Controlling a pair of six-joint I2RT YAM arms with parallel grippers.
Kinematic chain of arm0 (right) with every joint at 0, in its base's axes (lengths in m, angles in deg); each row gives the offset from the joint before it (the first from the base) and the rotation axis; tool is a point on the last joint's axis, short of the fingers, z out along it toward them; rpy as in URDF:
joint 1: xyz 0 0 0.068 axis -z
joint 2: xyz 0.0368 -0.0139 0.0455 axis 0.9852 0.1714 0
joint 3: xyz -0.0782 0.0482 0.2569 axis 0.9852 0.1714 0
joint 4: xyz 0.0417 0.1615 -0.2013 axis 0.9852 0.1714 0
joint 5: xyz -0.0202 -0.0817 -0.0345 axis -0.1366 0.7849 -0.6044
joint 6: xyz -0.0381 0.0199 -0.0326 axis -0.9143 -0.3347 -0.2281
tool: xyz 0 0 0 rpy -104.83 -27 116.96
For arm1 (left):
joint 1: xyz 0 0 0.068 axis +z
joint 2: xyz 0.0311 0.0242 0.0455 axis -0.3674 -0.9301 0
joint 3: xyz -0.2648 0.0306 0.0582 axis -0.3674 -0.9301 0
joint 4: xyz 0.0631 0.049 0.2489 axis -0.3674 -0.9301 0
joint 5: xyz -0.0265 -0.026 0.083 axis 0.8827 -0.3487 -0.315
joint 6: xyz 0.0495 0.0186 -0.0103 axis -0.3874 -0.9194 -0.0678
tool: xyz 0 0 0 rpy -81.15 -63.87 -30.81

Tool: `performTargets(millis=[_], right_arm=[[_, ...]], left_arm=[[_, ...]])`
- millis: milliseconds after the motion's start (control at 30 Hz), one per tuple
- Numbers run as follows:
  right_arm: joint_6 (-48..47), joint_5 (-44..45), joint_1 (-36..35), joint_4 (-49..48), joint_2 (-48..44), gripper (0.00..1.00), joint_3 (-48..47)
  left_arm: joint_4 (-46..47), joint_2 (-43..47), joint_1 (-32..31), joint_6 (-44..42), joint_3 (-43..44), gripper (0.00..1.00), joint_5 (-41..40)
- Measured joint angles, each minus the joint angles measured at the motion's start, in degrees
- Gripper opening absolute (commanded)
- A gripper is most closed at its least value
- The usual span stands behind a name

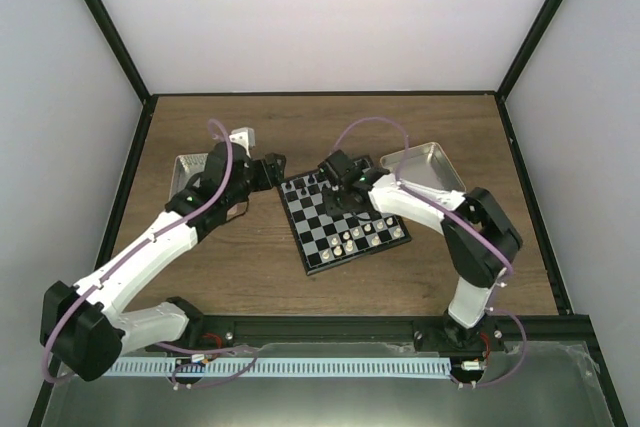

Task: Set up the chess pieces on the board
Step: Place the chess piece on the chessboard, then pick up the chess piece from the chessboard.

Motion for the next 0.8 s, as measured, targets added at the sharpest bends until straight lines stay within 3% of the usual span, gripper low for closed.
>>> performTargets(millis=[367,600,800], right_arm=[[-1.7,0.0,-1.1,2.1,5.0,0.49,0.0],[-0.3,0.1,-0.4,1.2,3.0,0.46,0.4],[5.0,-0.7,4.3,-2.8,-6.2,0.44,8.7]], left_arm=[[-0.1,-2.2,0.0,1.6,-2.2,0.79,3.1],[-0.1,-7.7,0.0,1.2,-2.2,0.76,9.0],[-0.3,-13.6,-0.7,2.1,-2.2,0.67,13.9]])
